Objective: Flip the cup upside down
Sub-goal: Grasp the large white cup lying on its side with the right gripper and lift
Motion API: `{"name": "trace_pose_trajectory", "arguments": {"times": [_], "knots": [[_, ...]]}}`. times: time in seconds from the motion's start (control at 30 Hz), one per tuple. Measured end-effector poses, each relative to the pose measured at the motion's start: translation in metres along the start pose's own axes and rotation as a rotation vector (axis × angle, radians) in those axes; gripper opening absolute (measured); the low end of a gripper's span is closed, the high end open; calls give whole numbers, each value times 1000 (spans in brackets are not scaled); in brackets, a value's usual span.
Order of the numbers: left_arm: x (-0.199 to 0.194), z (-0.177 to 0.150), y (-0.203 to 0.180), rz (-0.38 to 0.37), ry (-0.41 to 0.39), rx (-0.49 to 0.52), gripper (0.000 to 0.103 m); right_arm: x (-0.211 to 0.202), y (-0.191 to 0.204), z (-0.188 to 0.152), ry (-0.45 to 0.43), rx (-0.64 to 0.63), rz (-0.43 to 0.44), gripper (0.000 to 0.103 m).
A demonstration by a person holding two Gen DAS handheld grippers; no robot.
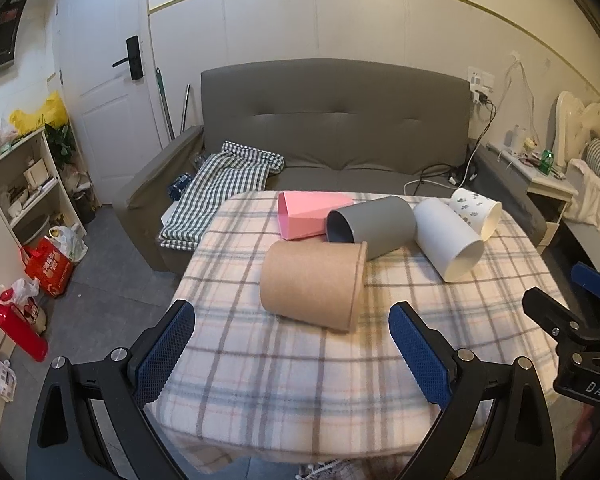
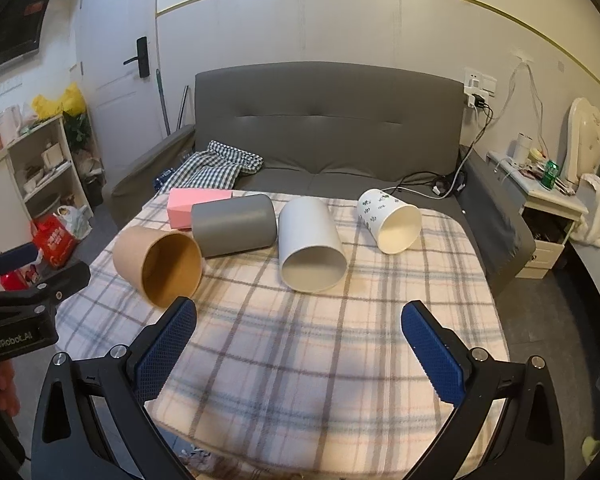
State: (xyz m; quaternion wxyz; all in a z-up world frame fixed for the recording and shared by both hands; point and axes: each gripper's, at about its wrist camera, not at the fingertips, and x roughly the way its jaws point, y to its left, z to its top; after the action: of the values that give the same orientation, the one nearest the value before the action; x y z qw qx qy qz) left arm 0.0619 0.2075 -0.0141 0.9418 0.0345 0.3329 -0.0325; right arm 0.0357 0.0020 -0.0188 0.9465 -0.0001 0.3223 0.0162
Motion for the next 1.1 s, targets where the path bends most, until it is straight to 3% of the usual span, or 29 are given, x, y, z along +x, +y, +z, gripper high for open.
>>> {"name": "trace_pose_trajectory", "arguments": {"times": [0.23,0.53,0.63,0.7,0.77,1.1], "knots": [[31,18,-2,19,8,4,100,47,-12,18,22,-22,24,103],[65,25,-1,50,27,18,100,131,-32,34,128,38,82,103],[72,23,-1,42,44,13,100,149,-33,33,155,34,83,98],[72,23,0,38,37,8,100,159,-34,32,174,41,91,86],[72,23,-2,35,40,17,100,165,-34,30,199,54,106,73],[42,29,-2,38,5,28,101,125,-25,1,238,60,65,73]]}}
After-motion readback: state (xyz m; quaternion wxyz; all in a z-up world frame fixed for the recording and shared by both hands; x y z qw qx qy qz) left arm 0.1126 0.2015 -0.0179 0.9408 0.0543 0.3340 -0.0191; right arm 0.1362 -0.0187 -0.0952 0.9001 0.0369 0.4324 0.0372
